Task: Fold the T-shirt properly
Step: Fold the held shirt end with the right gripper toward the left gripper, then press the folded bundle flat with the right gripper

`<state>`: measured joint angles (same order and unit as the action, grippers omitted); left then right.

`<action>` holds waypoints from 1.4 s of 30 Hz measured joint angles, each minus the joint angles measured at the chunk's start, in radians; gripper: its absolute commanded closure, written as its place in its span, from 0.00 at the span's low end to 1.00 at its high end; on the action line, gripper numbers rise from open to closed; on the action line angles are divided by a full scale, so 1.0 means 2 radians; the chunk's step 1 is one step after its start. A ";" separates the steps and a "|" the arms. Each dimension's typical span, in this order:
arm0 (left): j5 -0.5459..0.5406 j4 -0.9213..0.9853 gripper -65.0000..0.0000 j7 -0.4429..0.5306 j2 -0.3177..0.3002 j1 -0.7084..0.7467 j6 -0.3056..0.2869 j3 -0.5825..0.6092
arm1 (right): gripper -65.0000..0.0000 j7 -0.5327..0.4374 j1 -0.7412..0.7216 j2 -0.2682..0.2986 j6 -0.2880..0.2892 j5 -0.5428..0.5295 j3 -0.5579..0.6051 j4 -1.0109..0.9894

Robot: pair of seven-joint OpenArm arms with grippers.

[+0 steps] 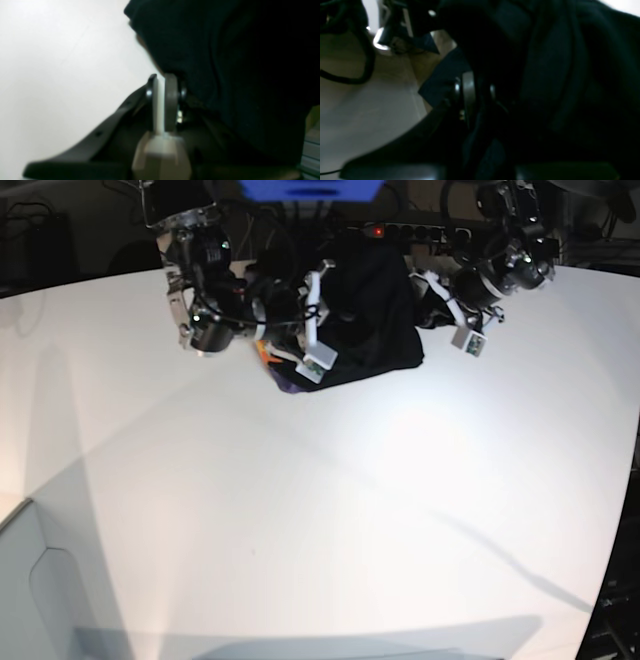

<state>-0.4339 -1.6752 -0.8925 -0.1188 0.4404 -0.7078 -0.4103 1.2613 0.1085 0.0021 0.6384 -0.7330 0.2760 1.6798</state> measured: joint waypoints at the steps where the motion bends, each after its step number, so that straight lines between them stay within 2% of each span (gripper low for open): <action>1: 0.000 0.000 0.90 0.000 0.000 0.000 0.000 0.000 | 1.00 -0.001 -0.005 0.000 0.000 -0.001 0.000 -0.005; 5: 0.000 0.000 0.90 -0.001 0.000 0.000 0.000 0.000 | 0.99 -0.003 -0.008 0.000 0.000 0.000 0.000 -0.015; 9: 0.000 0.000 0.90 -0.002 0.000 0.000 0.000 0.000 | 0.84 -0.003 -0.007 0.000 0.000 0.000 0.000 -0.015; 20: 0.000 0.000 0.90 -0.002 0.000 0.000 0.000 0.000 | 0.63 -0.001 -0.007 0.000 0.000 -0.002 0.000 -0.013; 27: 0.000 0.000 0.90 -0.002 0.000 0.000 0.000 0.000 | 0.58 -0.001 -0.007 0.000 0.000 -0.003 0.000 -0.013; 36: 0.000 0.000 0.90 -0.006 0.000 -0.004 0.000 0.000 | 0.58 0.022 -0.030 0.021 0.000 -0.142 0.000 -0.014; 42: 0.001 0.000 0.90 -0.004 0.000 -0.004 0.000 0.000 | 0.58 0.027 -0.032 0.026 0.000 -0.183 0.000 -0.013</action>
<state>-0.4313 -1.6749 -0.9005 -0.1188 0.4320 -0.7082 -0.4103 1.3159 0.0452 0.0547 0.6392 -1.0996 0.2756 1.6535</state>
